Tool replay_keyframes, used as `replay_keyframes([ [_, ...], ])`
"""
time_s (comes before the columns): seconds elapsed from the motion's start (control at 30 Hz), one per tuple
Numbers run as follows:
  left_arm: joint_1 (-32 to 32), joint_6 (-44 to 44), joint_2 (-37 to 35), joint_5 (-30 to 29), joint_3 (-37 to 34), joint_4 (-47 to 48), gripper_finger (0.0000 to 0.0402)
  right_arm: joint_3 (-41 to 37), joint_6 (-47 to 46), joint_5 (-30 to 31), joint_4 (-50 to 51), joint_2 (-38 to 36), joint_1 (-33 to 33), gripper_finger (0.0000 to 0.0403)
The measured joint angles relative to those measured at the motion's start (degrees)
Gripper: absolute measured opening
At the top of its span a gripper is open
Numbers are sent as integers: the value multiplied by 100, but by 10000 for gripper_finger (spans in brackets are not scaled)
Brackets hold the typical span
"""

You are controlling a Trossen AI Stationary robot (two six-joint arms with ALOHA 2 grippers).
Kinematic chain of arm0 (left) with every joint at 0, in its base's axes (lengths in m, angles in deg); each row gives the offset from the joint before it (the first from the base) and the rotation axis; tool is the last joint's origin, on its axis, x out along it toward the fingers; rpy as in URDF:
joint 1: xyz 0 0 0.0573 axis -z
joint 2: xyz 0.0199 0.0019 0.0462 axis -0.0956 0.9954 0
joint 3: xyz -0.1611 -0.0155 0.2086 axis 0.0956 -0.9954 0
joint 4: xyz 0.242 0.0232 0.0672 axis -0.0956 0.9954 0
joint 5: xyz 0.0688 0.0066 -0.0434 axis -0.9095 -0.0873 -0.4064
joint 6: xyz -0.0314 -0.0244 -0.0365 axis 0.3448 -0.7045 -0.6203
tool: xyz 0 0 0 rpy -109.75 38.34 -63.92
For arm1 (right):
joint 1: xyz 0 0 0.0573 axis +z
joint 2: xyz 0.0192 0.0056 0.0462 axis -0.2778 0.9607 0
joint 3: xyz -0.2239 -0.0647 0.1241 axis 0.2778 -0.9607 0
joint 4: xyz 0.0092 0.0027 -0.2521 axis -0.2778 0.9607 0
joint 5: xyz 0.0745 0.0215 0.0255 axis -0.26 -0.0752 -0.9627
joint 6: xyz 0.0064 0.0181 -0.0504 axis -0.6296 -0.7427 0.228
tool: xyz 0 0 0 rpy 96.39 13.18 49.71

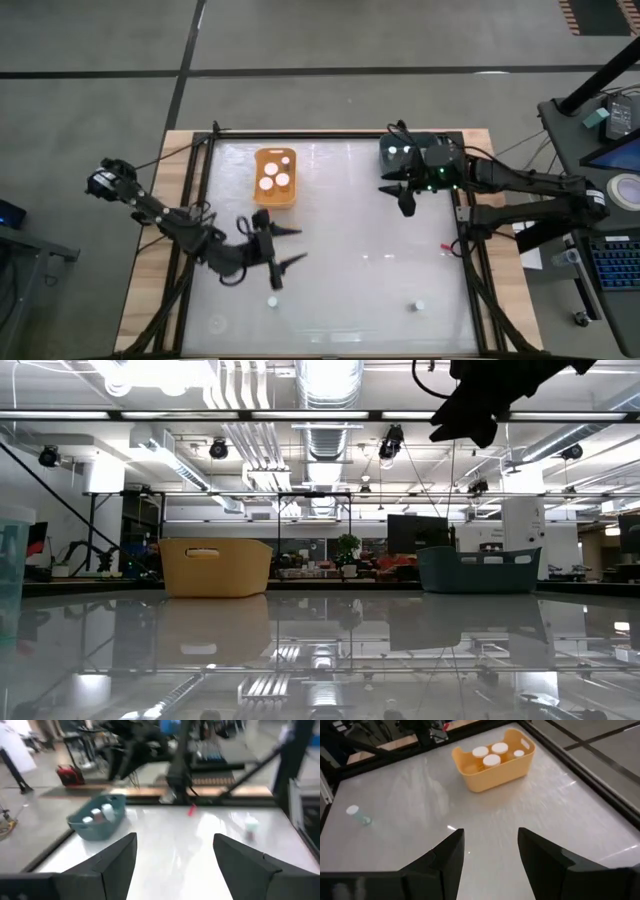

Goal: Pick and place medicine bottles into bin by pill shape (circle, oval)
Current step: Put the white bottle pill into the blue bin

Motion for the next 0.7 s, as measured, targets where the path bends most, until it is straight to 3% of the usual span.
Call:
replay_keyframes([
  [0.23,672,-1895,631,-102,1467,2747,247,-233,-52,-2,-182,4,22,176],
  [0.37,1057,-2922,949,126,1983,3862,247,-256,-60,-2,-231,7,22,176],
  [0.7,2042,-5188,1740,954,2061,5160,247,-256,-40,-2,-248,13,22,176],
])
